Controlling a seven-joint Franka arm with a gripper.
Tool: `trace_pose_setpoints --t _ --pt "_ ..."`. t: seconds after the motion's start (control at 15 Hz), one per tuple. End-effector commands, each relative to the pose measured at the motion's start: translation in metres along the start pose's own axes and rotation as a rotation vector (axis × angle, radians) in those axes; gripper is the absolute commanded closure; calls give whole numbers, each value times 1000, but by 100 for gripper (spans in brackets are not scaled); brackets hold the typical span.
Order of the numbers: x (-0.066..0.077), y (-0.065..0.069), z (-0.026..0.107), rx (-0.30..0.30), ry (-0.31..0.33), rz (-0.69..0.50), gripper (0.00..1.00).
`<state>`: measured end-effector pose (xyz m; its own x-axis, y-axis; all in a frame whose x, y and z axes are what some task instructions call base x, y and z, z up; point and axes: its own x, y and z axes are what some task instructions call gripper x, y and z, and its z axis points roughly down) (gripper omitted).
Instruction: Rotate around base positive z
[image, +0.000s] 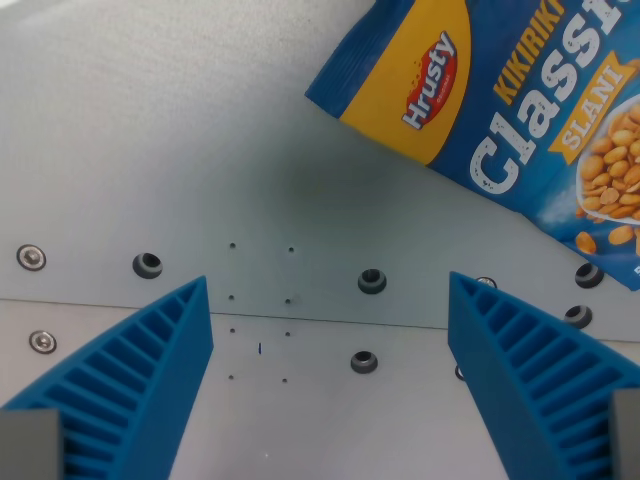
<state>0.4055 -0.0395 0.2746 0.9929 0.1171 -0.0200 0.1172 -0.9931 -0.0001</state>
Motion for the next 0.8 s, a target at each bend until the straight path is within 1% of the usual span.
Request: trace_pose_setpoints --t 0.07,0.8 --pt "0 0 -3 -2 9 -14 0" --pt "0 0 -3 -6 9 -160 0"
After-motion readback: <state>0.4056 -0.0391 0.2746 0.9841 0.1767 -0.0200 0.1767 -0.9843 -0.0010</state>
